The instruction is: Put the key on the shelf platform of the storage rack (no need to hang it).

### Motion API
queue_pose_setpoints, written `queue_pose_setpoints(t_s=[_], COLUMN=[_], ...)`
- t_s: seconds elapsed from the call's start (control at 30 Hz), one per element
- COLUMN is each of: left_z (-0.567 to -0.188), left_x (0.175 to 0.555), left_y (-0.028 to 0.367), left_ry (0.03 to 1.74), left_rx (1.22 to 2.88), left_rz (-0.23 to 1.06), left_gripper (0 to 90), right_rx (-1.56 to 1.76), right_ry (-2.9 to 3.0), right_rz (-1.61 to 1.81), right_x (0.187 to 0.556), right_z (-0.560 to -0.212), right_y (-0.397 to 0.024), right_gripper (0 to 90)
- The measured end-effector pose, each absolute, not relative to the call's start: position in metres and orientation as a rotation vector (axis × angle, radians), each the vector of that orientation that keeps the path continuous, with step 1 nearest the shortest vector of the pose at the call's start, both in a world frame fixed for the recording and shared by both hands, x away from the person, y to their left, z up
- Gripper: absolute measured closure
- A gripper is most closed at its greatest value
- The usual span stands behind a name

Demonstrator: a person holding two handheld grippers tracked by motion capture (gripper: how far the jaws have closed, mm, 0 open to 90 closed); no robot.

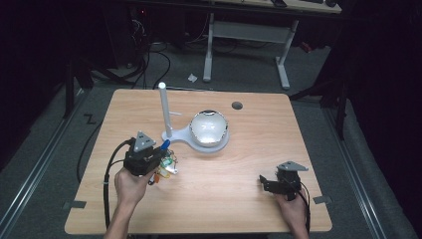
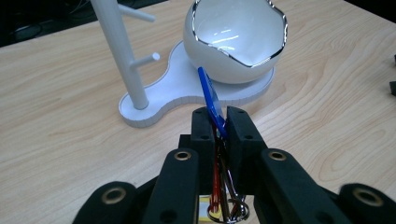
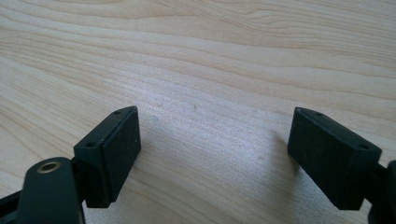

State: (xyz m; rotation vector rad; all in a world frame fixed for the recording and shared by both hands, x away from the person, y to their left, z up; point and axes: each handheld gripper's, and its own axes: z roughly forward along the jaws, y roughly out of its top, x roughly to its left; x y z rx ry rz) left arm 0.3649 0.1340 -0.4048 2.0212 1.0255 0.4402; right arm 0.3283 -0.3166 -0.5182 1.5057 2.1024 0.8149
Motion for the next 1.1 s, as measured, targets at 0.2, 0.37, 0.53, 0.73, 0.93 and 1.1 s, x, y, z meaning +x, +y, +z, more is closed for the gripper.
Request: queue_pose_setpoints(t_s=[0.2, 0.37, 0.53, 0.73, 0.93, 1.1], left_z=[-0.39, -0.381, -0.37, -0.357, -0.346, -0.334], left_x=[0.369, 0.371, 0.373, 0.374, 0.378, 0.382], left_y=[0.134, 0.131, 0.129, 0.125, 0.12, 0.113], left_ry=[0.994, 0.966, 0.938, 0.899, 0.873, 0.831], left_rx=[1.992, 2.001, 1.981, 1.972, 1.977, 1.971], left_rz=[0.41, 0.404, 0.39, 0.393, 0.374, 0.35], left_gripper=[82.2, 82.1, 82.1, 82.1, 82.0, 82.0], right_rx=[1.505, 1.505, 1.504, 1.504, 1.505, 1.504], right_ry=[2.104, 2.103, 2.103, 2.104, 2.103, 2.104], right_rz=[0.815, 0.816, 0.816, 0.816, 0.816, 0.816], right_x=[0.328, 0.328, 0.328, 0.328, 0.328, 0.328], right_z=[-0.518, -0.518, -0.518, -0.518, -0.518, -0.518], right_y=[-0.317, -0.317, -0.317, -0.317, -0.317, -0.317], right_gripper=[17.3, 17.3, 17.2, 17.3, 17.3, 17.2])
